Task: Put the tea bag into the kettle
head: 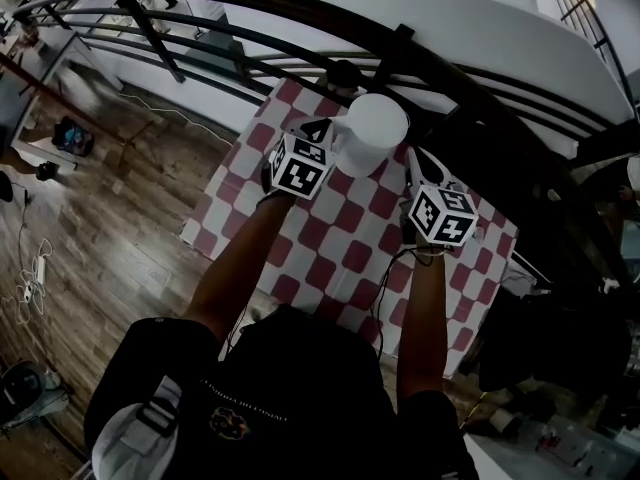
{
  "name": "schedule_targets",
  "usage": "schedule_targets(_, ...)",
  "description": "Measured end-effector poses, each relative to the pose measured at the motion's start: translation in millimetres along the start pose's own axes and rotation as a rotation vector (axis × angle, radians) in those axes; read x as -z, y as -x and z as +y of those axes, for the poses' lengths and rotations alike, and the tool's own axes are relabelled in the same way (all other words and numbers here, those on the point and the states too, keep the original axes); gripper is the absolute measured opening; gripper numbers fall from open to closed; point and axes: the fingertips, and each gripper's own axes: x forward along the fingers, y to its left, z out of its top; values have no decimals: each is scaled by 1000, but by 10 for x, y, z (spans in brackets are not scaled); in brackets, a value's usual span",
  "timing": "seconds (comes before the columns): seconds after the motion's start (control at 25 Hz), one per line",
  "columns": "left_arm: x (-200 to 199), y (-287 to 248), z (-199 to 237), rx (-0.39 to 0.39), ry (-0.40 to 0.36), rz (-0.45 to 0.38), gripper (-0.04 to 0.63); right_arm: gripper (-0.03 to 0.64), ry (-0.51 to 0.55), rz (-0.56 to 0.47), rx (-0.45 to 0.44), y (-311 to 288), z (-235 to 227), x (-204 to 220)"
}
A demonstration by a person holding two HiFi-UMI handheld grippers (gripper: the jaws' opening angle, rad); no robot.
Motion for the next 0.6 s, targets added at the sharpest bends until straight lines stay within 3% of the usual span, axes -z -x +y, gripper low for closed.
schedule_targets(0.12, 47, -24, 13, 18, 83, -12, -2, 12, -18, -4, -17, -44, 13, 24)
schedule_targets(0.24, 88, -55, 0, 31, 63, 17, -2, 12, -36, -27, -27, -75, 18, 11)
schedule_targets(0.4, 134, -91, 23, 73, 128, 26, -2, 14, -90, -76, -41, -119, 48, -96)
schedule_targets(0.6, 150, -82, 64, 78, 132, 33, -2, 26, -172, -124, -42, -140, 44, -163)
